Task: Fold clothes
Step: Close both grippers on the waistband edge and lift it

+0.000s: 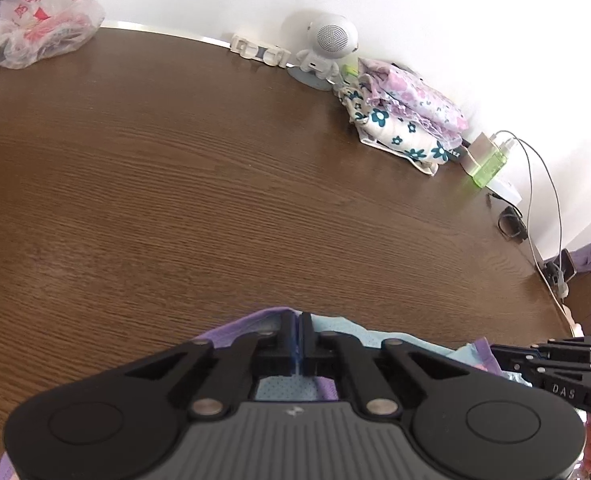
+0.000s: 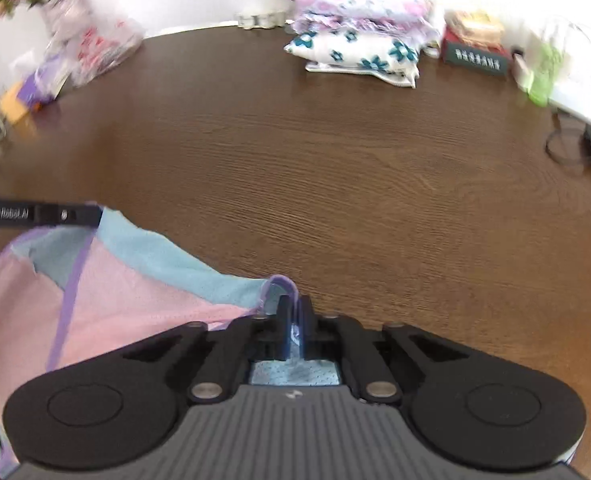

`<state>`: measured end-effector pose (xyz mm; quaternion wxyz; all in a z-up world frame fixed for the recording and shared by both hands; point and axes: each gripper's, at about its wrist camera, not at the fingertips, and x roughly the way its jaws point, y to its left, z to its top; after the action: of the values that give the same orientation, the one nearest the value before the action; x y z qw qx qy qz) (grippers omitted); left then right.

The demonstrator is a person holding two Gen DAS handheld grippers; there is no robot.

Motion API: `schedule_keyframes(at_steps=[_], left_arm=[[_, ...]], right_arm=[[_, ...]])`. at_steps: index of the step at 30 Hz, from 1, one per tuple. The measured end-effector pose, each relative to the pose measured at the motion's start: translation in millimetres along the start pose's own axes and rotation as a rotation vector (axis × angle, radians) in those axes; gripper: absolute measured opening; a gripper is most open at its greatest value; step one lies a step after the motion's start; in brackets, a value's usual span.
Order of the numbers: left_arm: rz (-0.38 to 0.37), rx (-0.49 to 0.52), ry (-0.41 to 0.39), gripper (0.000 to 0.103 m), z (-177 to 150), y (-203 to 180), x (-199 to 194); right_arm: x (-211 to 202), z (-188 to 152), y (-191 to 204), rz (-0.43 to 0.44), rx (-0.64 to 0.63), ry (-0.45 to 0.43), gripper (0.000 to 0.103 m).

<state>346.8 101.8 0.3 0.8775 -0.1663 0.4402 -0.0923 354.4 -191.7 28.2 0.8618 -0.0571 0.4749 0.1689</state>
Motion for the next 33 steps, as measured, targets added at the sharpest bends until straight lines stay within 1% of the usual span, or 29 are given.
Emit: schedule_keyframes(at_steps=[3, 7, 8, 9, 10, 11, 12, 13, 15, 17, 19, 22, 23, 24, 25, 27, 30, 33], left_arm=[[0.0, -0.023, -0.009, 0.0, 0.8, 4.7, 0.0], [0.009, -0.004, -0.026, 0.001, -0.9, 2.4, -1.1], [0.008, -0.003, -0.03, 0.001, -1.5, 2.9, -2.2], [0.004, -0.004, -0.035, 0.003, -1.9, 3.7, -4.8], [-0.003, -0.006, -0.039, 0.006, -2.2, 4.7, -8.1], [-0.009, -0.008, -0.043, 0.007, -2.4, 5.6, -11.3], [-0.014, -0.004, -0.053, 0.008, -2.5, 5.4, -15.9], [-0.025, 0.012, -0.063, 0.008, -1.8, 3.0, -20.0], [-0.053, 0.055, -0.083, 0.008, 0.1, -3.4, -27.2], [-0.074, 0.118, -0.076, 0.008, 1.0, -14.7, -26.1], [-0.087, 0.191, -0.051, 0.008, 1.6, -28.7, -18.9], [-0.082, 0.25, -0.01, 0.007, 0.5, -40.3, -2.6], [-0.075, 0.254, -0.004, 0.007, -0.1, -41.5, 2.5], [-0.063, 0.258, 0.005, 0.007, -0.4, -41.3, 7.5], [-0.045, 0.251, 0.011, 0.005, -0.8, -39.5, 11.5], [-0.035, 0.227, 0.0, 0.001, -1.1, -33.9, 13.5], [-0.028, 0.206, -0.016, 0.0, -1.5, -29.1, 13.6], [-0.022, 0.197, -0.029, 0.0, -2.1, -27.3, 12.5]], right_arm=[[-2.0, -1.4, -4.8, -0.046, -0.005, -0.025, 0.002], [-0.2, -1.4, -7.9, -0.014, -0.004, -0.04, 0.003], [-2.1, -1.3, -8.0, -0.018, 0.001, -0.05, 0.007], [-5.5, -0.7, -9.0, -0.023, 0.018, -0.064, 0.013], [-10.1, 0.1, -11.1, -0.024, 0.046, -0.076, 0.016], [-14.8, 0.8, -13.4, -0.025, 0.077, -0.088, 0.024], [-19.5, 1.4, -16.5, -0.02, 0.112, -0.09, 0.025], [-23.5, 2.2, -20.5, -0.002, 0.159, -0.087, 0.025], [-26.6, 3.9, -28.5, 0.088, 0.255, -0.061, 0.025], [-19.6, 7.4, -30.5, 0.145, 0.32, -0.017, 0.025], [-8.4, 10.3, -25.9, 0.152, 0.339, 0.014, 0.025], [7.4, 12.1, -20.3, 0.13, 0.356, 0.033, 0.025], [9.6, 11.5, -19.6, 0.133, 0.359, 0.031, 0.012], [8.9, 10.5, -19.3, 0.133, 0.361, 0.024, 0.002], [7.5, 9.4, -19.1, 0.132, 0.362, 0.015, 0.002], [0.6, 7.3, -19.4, 0.138, 0.332, -0.011, 0.002], [-5.2, 3.7, -28.6, 0.142, 0.328, -0.018, 0.002], [-0.3, -0.3, -32.5, 0.129, 0.323, 0.003, 0.002]])
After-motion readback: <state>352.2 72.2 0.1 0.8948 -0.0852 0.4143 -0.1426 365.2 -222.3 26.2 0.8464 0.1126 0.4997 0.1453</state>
